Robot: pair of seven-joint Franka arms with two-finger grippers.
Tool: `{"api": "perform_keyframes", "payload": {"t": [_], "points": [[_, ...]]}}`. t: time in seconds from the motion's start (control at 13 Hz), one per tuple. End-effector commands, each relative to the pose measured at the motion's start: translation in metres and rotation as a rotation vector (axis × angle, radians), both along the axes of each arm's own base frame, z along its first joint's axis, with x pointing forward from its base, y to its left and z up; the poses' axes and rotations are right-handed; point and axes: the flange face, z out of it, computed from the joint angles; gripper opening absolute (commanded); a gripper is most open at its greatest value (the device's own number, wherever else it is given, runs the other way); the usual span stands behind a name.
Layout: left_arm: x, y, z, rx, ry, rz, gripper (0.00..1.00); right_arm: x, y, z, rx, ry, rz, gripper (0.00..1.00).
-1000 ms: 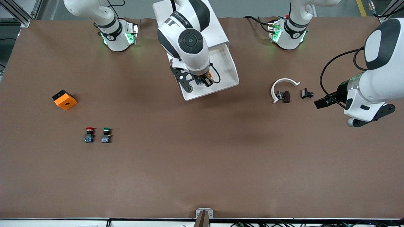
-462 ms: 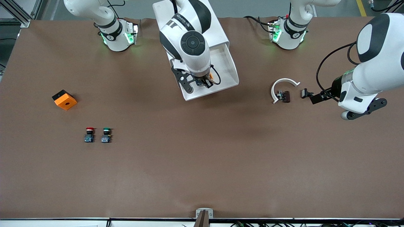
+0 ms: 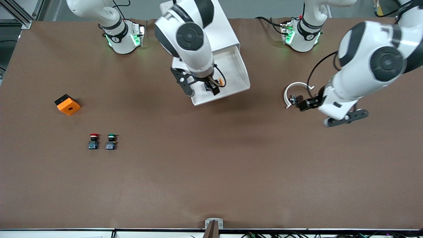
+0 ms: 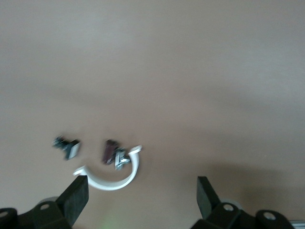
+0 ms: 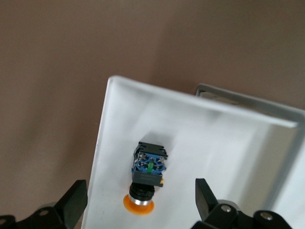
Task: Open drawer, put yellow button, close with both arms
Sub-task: 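Withdraw the right gripper while the left gripper reaches the drawer front, then push the drawer closed with the left gripper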
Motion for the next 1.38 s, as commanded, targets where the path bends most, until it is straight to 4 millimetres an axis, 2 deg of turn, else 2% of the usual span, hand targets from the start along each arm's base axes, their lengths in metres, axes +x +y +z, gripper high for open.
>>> {"api": "perform_keyframes", "payload": {"t": [0.0, 0.15, 0.31, 0.46, 0.54, 0.69, 0.77, 1.0, 1.31], "points": [[0.003, -0.042, -0.036, -0.021, -0.030, -0.037, 1.00, 0.011, -0.064, 0.064, -0.001, 0.038, 0.115, 1.00], [0.000, -0.081, -0.058, -0.043, -0.040, -0.026, 1.00, 0.022, -0.123, 0.100, 0.035, 0.044, 0.239, 1.00], [-0.010, -0.124, -0.078, -0.058, -0.036, 0.011, 1.00, 0.041, -0.198, 0.117, 0.089, 0.072, 0.396, 1.00], [-0.027, -0.164, -0.094, -0.052, -0.027, 0.060, 1.00, 0.059, -0.270, 0.121, 0.146, 0.070, 0.522, 1.00], [-0.035, -0.182, -0.102, -0.050, -0.019, 0.067, 1.00, 0.067, -0.305, 0.116, 0.151, 0.066, 0.583, 1.00], [-0.046, -0.213, -0.111, -0.072, 0.011, 0.139, 1.00, 0.077, -0.360, 0.104, 0.125, 0.067, 0.729, 1.00], [-0.056, -0.229, -0.114, -0.082, 0.032, 0.155, 1.00, 0.082, -0.382, 0.101, 0.132, 0.058, 0.749, 1.00], [-0.091, -0.268, -0.123, -0.057, 0.064, 0.173, 1.00, 0.092, -0.445, 0.078, 0.134, 0.018, 0.841, 1.00], [-0.145, -0.309, -0.126, -0.013, 0.137, 0.176, 1.00, 0.093, -0.498, 0.048, 0.133, -0.053, 0.911, 1.00]]}}
